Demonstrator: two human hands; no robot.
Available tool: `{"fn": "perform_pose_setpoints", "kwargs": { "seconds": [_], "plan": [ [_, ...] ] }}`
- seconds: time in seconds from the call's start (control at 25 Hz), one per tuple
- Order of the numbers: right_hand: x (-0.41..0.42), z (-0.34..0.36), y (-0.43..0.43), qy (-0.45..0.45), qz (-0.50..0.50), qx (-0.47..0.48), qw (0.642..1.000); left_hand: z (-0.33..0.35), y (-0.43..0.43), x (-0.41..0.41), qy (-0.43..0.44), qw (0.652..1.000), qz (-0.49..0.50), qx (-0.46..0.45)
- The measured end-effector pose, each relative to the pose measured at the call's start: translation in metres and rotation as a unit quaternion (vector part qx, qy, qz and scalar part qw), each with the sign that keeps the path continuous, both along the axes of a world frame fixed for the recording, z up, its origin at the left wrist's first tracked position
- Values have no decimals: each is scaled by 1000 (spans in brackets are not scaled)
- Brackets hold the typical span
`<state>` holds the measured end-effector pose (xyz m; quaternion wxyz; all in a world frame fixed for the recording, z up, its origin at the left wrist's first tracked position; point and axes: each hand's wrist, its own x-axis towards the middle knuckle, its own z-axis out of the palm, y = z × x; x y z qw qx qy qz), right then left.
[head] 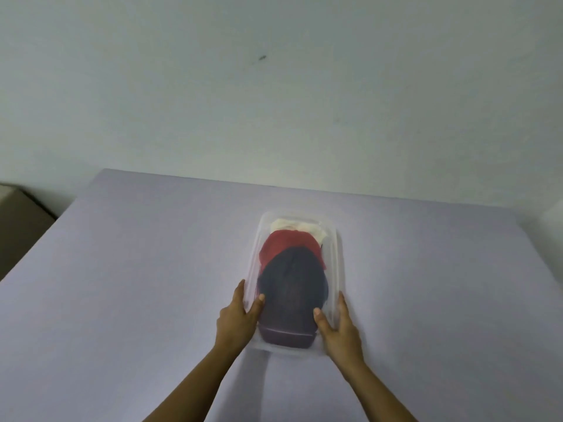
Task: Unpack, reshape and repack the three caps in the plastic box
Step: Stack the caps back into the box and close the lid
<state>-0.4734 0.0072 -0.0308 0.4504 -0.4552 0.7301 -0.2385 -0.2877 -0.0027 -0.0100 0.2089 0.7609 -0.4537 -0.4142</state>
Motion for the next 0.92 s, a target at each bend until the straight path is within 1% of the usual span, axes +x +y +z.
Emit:
{"fn": "perform_pose_setpoints", "kwargs": {
  "seconds": [0.16,0.36,0.52,0.76,0.88,0.92],
  "plan": [
    [-30,3,-53,-15,-4,-6,1000,10,-48,-30,19,1000,0,-16],
    [-52,4,-108,-30,9,-6,999,4,-103,-52,40,999,8,-6],
    [-57,-5,-139,-22,21,-15,999,-7,-135,-53,24,1000,12,5],
    [-56,-13,-163,-15,15,-28,999,-21,-167,-49,2,1000,-7,-3],
    [-56,-13,-164,-21,23,-23,999,-24,-170,-49,15,1000,-18,6],
    [-55,-12,-161,-3,14,-27,1000,-23,-167,-48,6,1000,-17,1]
  ]
}}
